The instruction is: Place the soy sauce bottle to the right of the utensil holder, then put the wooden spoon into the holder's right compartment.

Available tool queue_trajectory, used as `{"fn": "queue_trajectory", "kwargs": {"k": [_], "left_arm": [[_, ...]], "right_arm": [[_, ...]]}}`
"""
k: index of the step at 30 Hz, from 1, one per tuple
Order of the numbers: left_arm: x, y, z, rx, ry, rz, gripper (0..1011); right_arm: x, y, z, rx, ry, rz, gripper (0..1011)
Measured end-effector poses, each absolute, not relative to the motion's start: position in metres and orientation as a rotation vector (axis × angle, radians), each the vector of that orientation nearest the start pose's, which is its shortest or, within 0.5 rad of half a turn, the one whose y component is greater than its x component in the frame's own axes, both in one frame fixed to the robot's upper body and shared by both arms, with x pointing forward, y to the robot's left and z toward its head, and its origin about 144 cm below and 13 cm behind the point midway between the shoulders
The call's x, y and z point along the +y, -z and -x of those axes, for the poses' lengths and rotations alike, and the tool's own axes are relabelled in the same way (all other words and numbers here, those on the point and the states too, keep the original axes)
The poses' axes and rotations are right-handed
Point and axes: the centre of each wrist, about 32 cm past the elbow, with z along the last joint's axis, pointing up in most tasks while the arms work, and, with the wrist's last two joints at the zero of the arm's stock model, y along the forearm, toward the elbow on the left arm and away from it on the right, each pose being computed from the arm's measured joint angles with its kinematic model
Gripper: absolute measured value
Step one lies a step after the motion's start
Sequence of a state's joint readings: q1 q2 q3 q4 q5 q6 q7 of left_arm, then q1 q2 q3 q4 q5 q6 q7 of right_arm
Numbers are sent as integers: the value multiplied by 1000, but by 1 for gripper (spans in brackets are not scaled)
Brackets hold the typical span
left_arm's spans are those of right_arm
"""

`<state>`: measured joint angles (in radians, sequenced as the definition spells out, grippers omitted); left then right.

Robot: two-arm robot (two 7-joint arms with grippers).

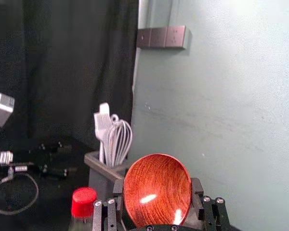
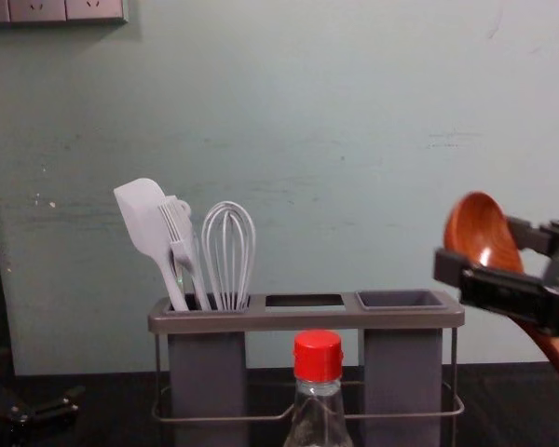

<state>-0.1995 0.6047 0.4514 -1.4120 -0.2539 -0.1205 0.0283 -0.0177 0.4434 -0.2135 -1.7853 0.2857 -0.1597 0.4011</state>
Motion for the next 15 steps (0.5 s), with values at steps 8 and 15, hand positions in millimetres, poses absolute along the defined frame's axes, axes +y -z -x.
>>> {"fn": "queue_trajectory", "kwargs": {"k": [8,15], "left_arm": [[310,-1140,-489,-285,-1248,-304,1005],[310,-1140,-489,-285,-1248,-304,1005]], "right_arm": [[-250,-1206,-468,-303,849,-140,837],[-237,-1217,-492,-307,837,-207,837]]}}
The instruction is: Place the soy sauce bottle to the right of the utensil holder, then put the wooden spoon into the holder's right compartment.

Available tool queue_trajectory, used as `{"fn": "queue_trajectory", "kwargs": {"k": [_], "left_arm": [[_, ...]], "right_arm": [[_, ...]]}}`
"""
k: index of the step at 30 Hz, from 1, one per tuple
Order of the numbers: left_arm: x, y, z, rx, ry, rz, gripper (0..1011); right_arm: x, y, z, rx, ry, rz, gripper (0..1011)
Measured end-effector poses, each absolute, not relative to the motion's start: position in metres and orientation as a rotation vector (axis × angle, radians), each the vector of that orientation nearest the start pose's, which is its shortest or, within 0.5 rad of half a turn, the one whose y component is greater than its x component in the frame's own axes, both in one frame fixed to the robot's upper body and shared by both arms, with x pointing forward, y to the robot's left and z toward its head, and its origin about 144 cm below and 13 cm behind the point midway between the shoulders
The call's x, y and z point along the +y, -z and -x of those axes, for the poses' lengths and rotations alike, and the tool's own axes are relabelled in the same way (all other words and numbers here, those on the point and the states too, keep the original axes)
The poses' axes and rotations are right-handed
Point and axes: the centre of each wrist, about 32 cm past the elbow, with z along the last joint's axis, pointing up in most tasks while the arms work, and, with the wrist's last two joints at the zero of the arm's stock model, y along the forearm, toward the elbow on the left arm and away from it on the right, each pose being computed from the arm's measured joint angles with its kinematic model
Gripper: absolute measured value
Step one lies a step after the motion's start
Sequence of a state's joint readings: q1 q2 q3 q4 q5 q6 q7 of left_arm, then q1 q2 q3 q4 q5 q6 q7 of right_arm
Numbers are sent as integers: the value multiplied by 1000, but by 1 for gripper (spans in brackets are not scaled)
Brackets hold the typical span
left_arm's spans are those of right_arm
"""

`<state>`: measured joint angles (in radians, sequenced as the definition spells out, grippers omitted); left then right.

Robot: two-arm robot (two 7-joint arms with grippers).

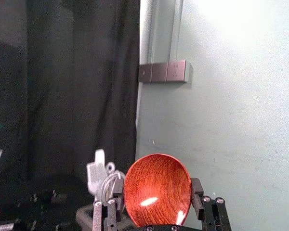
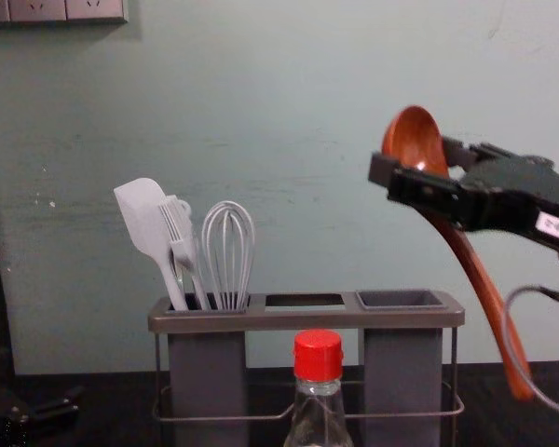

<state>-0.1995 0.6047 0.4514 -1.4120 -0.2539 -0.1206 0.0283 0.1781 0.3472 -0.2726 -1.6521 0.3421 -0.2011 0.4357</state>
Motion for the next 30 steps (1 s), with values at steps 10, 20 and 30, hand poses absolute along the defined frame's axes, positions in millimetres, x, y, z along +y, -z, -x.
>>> {"fn": "queue_trajectory", "kwargs": {"k": [10,20,30], "left_arm": [[310,-1140,-489,-285,-1248,-304,1005],[310,-1140,-489,-285,-1248,-304,1005],[310,-1140,-489,-285,-1248,-304,1005]], "right_arm": [[-224,-1236,-525,-337,801,-272,837],[-217,-1245,-553,-372,781,-287,837],[-209,-1247,-572,-393,773,-280,837]]}}
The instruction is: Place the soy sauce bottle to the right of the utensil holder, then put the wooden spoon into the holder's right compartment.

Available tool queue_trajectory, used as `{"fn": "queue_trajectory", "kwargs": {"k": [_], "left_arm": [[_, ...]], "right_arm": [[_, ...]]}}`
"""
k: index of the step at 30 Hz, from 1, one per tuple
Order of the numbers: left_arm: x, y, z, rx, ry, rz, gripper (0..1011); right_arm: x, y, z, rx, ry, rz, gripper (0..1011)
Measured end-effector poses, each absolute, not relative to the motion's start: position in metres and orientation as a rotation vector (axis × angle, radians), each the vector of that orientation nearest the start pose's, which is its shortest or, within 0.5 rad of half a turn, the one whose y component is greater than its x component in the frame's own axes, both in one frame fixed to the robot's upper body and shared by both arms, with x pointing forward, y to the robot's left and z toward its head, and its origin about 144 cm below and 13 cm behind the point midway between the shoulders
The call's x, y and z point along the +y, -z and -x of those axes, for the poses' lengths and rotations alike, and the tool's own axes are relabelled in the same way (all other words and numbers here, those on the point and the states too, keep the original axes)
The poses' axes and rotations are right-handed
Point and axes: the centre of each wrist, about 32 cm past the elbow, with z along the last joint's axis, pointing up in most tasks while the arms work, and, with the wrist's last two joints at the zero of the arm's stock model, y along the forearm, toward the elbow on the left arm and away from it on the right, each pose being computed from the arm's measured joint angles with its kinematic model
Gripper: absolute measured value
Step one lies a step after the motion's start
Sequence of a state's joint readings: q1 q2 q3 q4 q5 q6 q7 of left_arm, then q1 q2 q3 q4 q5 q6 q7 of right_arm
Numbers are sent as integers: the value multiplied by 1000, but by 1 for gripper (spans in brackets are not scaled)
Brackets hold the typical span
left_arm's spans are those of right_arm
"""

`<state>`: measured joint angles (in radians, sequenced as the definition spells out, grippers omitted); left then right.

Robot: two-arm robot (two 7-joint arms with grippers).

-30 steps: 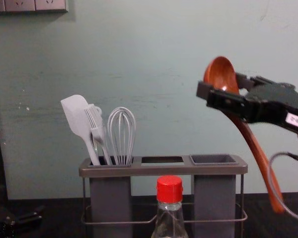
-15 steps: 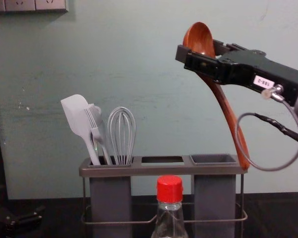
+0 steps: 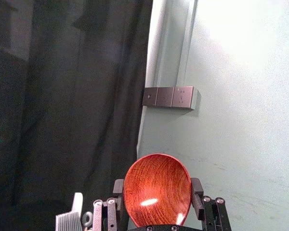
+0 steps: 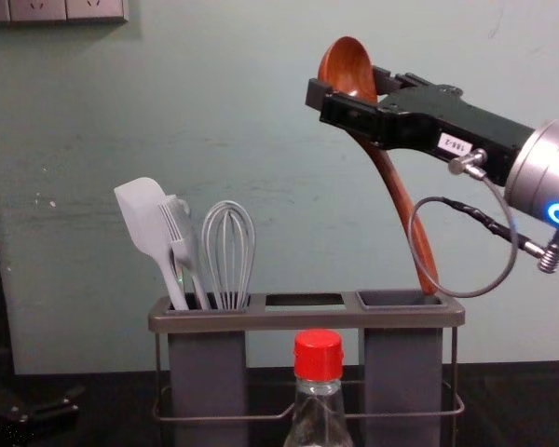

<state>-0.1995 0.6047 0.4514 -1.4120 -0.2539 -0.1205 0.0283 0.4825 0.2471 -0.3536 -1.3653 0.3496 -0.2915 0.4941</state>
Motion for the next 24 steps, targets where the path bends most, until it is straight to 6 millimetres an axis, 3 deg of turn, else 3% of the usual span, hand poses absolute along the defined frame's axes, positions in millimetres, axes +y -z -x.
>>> {"fn": "queue_trajectory", "kwargs": {"k": [9,24], "left_arm": [[310,-1140,-489,-285,-1248,-304,1005],[310,-1140,-489,-285,-1248,-304,1005]], "right_arm": [[-203,-1236,-583,-402,770,-275,837],[-200,-1200,-586,-370,791,-262,837]]}}
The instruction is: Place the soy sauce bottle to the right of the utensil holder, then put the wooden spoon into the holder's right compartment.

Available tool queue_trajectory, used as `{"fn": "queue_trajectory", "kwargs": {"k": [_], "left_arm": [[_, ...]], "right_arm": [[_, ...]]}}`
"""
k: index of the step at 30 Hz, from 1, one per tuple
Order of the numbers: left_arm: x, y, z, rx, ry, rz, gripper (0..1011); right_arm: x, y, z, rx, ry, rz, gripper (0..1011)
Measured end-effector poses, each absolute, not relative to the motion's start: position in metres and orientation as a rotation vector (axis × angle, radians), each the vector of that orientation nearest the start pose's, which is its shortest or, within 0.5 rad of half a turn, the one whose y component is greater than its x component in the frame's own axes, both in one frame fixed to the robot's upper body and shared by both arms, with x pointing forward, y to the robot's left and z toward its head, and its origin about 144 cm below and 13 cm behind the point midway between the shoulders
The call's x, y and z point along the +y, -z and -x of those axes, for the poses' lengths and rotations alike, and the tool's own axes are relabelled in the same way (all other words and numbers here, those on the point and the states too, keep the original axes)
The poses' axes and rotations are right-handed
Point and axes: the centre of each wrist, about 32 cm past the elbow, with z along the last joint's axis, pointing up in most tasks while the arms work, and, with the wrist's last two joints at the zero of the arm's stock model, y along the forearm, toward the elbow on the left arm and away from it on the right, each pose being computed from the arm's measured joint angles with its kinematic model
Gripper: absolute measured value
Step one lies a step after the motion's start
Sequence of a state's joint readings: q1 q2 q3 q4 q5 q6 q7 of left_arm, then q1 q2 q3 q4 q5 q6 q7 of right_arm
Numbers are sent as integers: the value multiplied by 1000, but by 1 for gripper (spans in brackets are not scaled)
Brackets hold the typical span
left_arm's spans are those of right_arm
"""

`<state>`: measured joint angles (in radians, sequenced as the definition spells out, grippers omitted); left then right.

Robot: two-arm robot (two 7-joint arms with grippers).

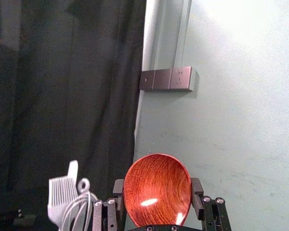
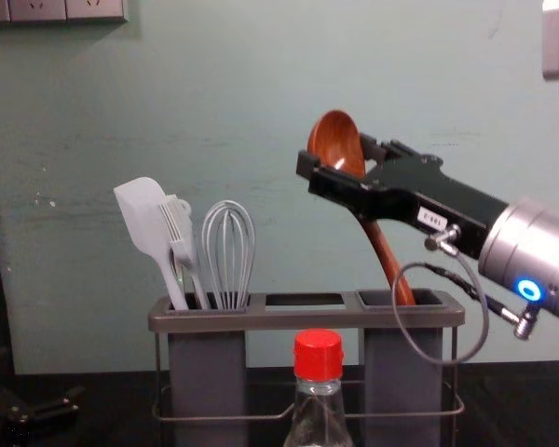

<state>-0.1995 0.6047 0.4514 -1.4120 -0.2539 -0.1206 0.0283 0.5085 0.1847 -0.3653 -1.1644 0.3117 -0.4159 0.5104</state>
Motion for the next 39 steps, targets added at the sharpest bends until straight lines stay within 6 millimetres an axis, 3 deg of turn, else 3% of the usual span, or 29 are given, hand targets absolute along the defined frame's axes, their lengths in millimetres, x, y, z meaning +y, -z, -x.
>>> {"fn": "queue_trajectory", "kwargs": {"k": [15,39], "left_arm": [[310,-1140,-489,-285,-1248,-304,1005],[310,-1140,-489,-285,-1248,-304,1005]], "right_arm": [[-206,-1170,-579,-325,818,-238,837],[-212,-1161,-572,-303,828,-215,837]]}}
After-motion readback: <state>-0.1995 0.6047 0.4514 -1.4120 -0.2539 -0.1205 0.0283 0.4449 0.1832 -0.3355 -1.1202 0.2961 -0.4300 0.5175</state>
